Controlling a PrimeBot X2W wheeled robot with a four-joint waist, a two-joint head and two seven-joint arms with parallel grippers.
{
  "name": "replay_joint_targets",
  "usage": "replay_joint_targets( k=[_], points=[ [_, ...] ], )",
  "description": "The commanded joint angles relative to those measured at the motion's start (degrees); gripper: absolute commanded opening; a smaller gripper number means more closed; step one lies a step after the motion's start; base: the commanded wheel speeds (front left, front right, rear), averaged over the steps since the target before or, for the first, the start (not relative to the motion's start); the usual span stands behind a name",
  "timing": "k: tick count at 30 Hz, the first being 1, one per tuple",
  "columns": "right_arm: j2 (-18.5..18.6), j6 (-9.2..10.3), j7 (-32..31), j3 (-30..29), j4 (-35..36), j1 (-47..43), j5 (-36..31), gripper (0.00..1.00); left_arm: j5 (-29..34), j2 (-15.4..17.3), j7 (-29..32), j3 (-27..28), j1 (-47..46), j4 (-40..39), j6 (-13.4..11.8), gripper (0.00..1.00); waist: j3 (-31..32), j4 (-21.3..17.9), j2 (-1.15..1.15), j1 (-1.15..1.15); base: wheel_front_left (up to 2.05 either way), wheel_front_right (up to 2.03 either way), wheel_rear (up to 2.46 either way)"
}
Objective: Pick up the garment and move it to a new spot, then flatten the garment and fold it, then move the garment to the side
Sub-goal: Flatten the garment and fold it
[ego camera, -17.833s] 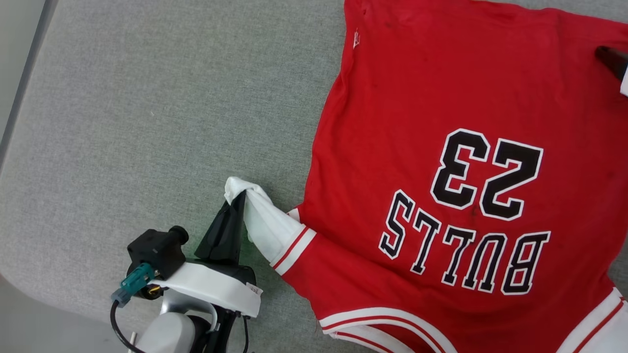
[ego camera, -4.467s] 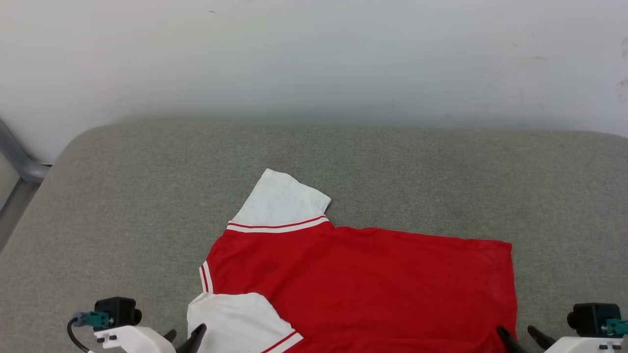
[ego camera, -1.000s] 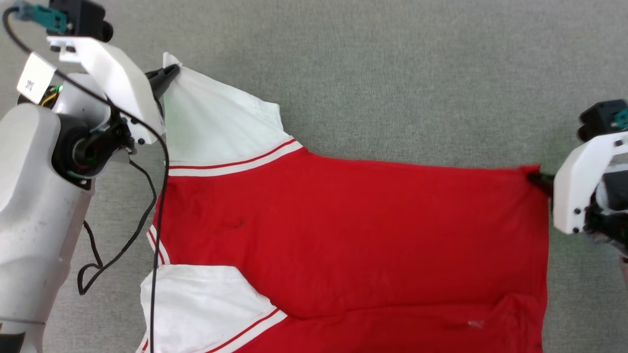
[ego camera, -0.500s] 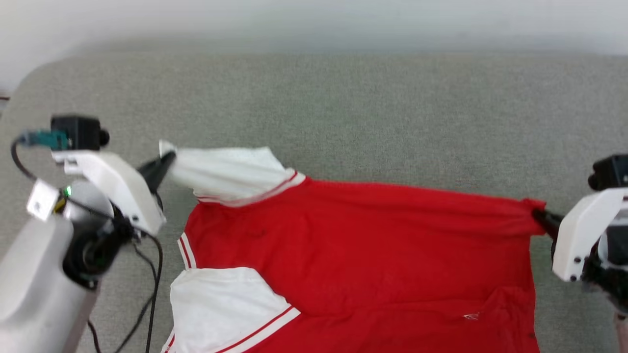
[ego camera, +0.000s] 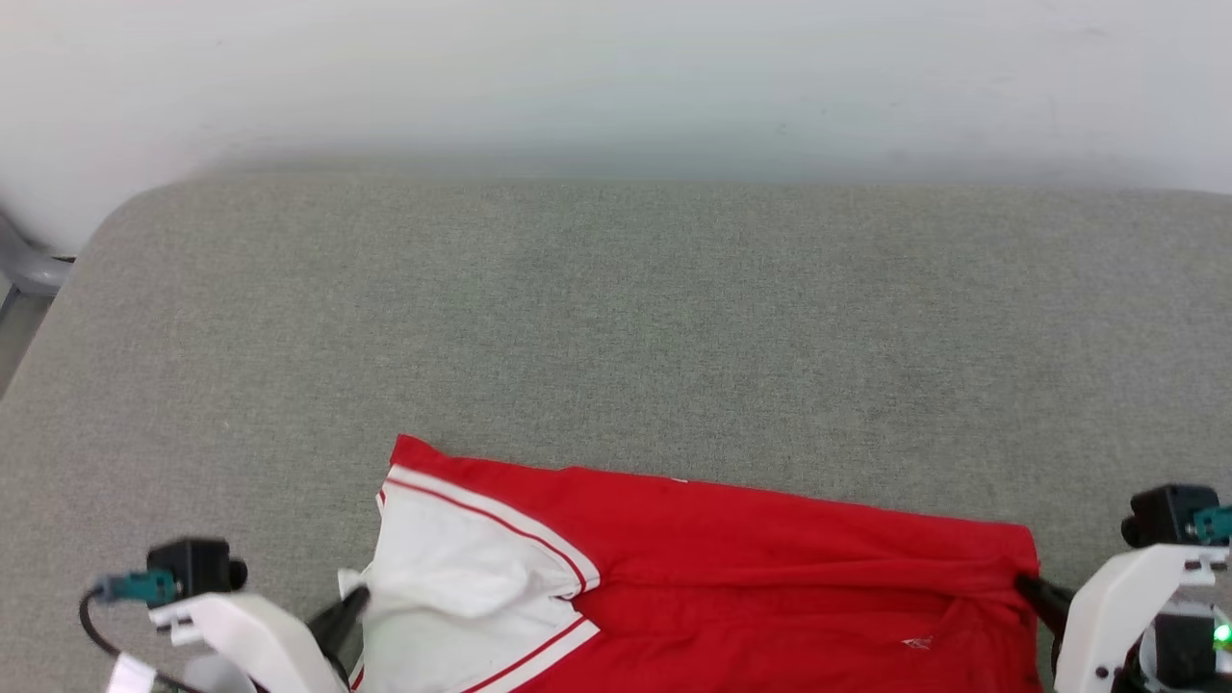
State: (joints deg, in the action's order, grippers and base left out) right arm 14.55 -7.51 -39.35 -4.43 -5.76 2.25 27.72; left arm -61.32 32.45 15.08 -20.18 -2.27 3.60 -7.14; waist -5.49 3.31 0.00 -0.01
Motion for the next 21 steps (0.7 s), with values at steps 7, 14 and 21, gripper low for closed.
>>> replay_joint_targets(
  k=[7, 14, 21],
  points=[
    [-1.86, 0.04, 4.3, -1.08, -2.54, -4.51, 0.06, 0.16, -2.34, -2.06, -1.42, -0.25, 7.05, 0.11, -0.62, 0.0, 1.03, -0.53, 0.0, 0.01, 0.0, 0.0, 0.0],
    [-4.24, 0.04, 15.52, -1.19, -2.61, -5.85, -0.84, 1.0, -0.48, -4.21, -4.69, -1.67, 6.02, 2.41, 1.56, 1.0, 1.74, -0.53, 0.0, 0.01, 0.0, 0.0, 0.0],
    [-5.11, 0.04, 21.41, -1.95, 0.96, -6.37, -2.59, 1.0, 6.01, -5.2, -14.4, -1.55, 3.5, 1.87, 3.12, 1.0, 3.19, -1.03, 0.0, 0.01, 0.0, 0.0, 0.0]
  ],
)
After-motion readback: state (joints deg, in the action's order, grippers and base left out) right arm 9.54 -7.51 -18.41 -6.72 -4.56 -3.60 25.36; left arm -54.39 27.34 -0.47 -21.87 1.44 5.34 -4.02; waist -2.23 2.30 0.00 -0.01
